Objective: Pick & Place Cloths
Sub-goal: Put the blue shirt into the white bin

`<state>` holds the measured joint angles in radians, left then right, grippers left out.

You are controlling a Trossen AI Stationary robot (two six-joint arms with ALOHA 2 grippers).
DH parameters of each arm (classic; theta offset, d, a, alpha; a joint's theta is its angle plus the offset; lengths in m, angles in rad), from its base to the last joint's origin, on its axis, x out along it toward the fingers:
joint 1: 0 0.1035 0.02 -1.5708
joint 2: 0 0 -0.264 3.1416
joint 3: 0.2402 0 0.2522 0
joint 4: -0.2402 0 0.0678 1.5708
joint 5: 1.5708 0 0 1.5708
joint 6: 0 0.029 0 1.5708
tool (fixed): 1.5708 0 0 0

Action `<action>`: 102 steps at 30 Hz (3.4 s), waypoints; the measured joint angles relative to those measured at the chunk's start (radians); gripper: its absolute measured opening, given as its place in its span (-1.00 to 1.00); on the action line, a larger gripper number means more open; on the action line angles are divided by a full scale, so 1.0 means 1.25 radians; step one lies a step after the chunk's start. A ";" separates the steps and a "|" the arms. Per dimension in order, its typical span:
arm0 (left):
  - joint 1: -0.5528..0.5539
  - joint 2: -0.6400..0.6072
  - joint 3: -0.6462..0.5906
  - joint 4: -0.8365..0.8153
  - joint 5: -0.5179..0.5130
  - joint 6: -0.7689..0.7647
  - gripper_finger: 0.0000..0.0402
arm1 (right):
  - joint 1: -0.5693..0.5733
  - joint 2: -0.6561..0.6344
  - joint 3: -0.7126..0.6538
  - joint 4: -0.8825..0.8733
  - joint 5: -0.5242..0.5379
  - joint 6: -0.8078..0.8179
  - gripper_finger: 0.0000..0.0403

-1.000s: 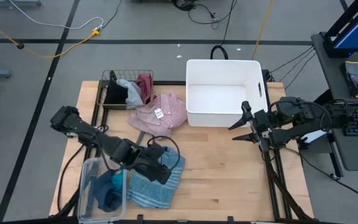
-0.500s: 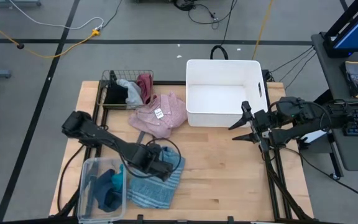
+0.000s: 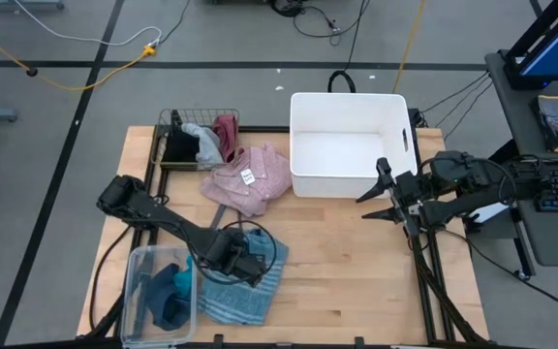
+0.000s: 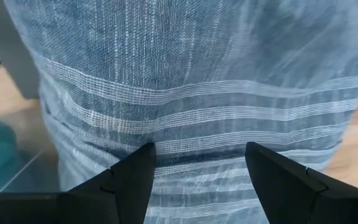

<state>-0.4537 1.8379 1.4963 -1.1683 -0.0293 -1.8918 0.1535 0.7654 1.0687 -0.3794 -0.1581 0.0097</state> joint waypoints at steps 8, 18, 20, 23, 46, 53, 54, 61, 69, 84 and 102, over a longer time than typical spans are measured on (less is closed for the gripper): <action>-0.006 0.001 0.048 -0.058 0.002 -0.009 0.27 | 0.000 0.000 -0.027 0.006 0.000 0.001 -0.18; 0.004 0.000 0.158 -0.278 -0.034 0.024 0.27 | 0.000 0.000 -0.060 0.014 0.000 0.003 -0.18; 0.009 0.000 0.156 -0.280 -0.024 0.031 0.27 | 0.000 0.000 -0.060 0.024 0.000 0.003 -0.18; 0.022 0.000 0.144 -0.259 -0.019 0.043 0.27 | 0.000 -0.004 -0.060 0.034 -0.001 0.002 -0.18; 0.064 0.000 -0.123 0.110 0.005 0.132 0.27 | 0.000 -0.008 -0.060 0.051 -0.001 0.001 -0.18; 0.082 0.000 -0.231 0.262 0.006 0.188 0.27 | 0.000 -0.008 -0.060 0.052 0.000 0.003 -0.18; 0.084 0.000 -0.240 0.270 0.006 0.194 0.27 | 0.000 -0.008 -0.060 0.052 0.000 0.003 -0.18; 0.085 -0.002 -0.262 0.285 -0.006 0.204 -0.12 | 0.000 -0.007 -0.060 0.074 0.000 0.003 -0.18; 0.085 -0.001 -0.264 0.345 -0.075 0.280 -0.93 | 0.000 -0.007 -0.060 0.103 0.000 0.004 -0.18; 0.073 -0.025 -0.169 0.320 -0.040 0.332 -0.96 | 0.000 -0.007 -0.060 0.102 0.000 0.025 -0.18; 0.069 -0.250 -0.063 0.362 -0.131 0.466 -0.96 | 0.000 -0.007 -0.060 0.102 0.000 0.022 -0.18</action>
<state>-0.3679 1.5257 1.4170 -0.7156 -0.1928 -1.3095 0.1532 0.7567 0.9943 -0.2520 -0.1577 0.0372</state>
